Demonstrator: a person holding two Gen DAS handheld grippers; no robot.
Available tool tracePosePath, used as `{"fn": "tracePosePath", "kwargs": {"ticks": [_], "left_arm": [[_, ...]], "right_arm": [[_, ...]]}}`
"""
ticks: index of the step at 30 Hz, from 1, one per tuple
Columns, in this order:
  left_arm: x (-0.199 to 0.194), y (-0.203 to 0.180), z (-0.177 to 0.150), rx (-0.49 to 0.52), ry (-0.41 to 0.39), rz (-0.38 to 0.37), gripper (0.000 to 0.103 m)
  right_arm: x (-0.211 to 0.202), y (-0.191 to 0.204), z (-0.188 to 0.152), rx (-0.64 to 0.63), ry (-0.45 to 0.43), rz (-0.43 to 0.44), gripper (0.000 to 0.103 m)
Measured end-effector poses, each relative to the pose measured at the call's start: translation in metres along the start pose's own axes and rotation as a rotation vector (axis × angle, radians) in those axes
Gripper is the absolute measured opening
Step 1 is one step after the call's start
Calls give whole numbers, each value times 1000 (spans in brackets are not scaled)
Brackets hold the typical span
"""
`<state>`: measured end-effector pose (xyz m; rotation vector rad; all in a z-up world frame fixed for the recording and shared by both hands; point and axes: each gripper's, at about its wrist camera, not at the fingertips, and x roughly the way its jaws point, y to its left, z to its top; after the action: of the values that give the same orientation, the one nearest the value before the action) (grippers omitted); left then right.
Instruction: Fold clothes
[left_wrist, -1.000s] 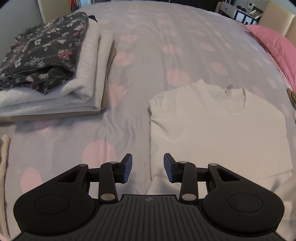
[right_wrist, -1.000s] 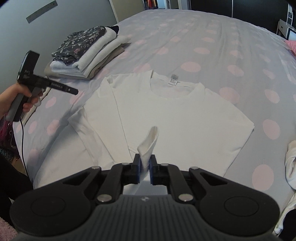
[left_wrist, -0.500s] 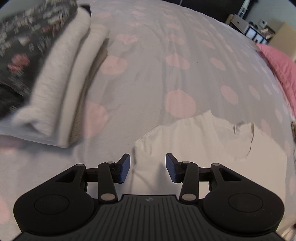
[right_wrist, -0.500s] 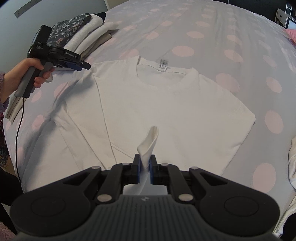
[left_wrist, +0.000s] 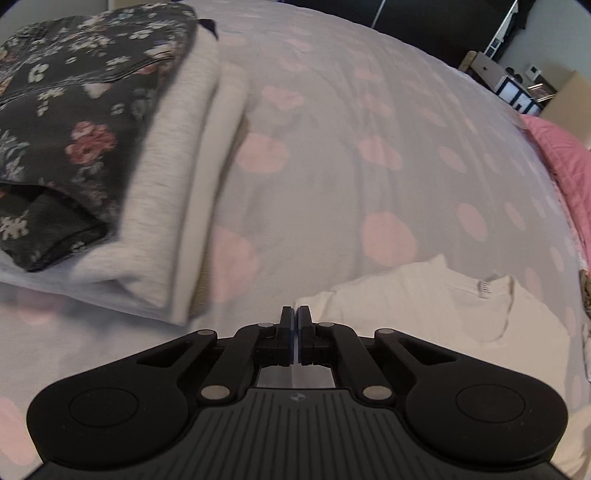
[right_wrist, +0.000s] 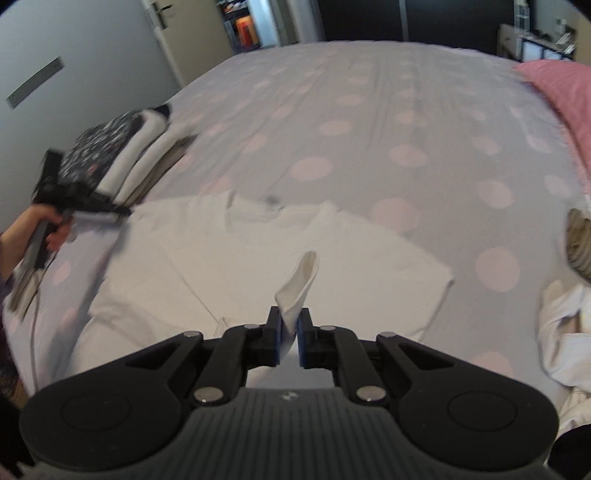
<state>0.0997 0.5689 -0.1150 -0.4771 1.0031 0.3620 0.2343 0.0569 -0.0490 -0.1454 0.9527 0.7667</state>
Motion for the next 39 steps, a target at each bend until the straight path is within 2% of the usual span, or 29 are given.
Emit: {"fn": "tracePosePath", "kwargs": {"ticks": [3,6,8,10,11,13,15,17,20,22,27,28,29,30,35,39], "left_arm": [[4,1,-2,1,3,16,0],[2,-2,-3,36,0,47,1],[0,-3,-3,62,-3,69,1],[-1,-5,-3,87,-5,91,2],[-5,-6,-3,99,-9,88,2],[-8,-11,-4,114,-8,60,5],[-12,-16,-6,129,-6,31,16],[-8,-26,-10,161,8,18,23],[4,-41,-16,213,35,35,25],[13,-43,-19,196,64,58,27],[28,-42,-20,125,102,39,26],[29,-44,-21,141,106,47,21],[31,-46,-22,159,110,56,3],[32,-48,-24,177,113,65,0],[36,-48,-27,192,113,81,0],[33,-45,-26,181,101,79,0]], "right_arm": [[10,-17,-1,33,15,-57,9],[26,-24,-9,12,105,-115,11],[38,-29,-19,15,166,-149,17],[45,-32,-26,4,198,-210,28],[47,-33,-29,-5,206,-228,29],[49,-37,-30,21,198,-227,29],[48,-39,-27,61,166,-217,30],[47,-38,-22,82,129,-222,33],[49,-34,-17,100,104,-214,37],[52,-33,-15,114,98,-204,38],[62,-34,-14,139,99,-210,40],[64,-36,-13,151,98,-218,40],[66,-38,-12,163,99,-228,40],[68,-40,-12,175,101,-240,41],[79,-51,-15,219,140,-283,45],[90,-66,-26,291,172,-327,52]]}}
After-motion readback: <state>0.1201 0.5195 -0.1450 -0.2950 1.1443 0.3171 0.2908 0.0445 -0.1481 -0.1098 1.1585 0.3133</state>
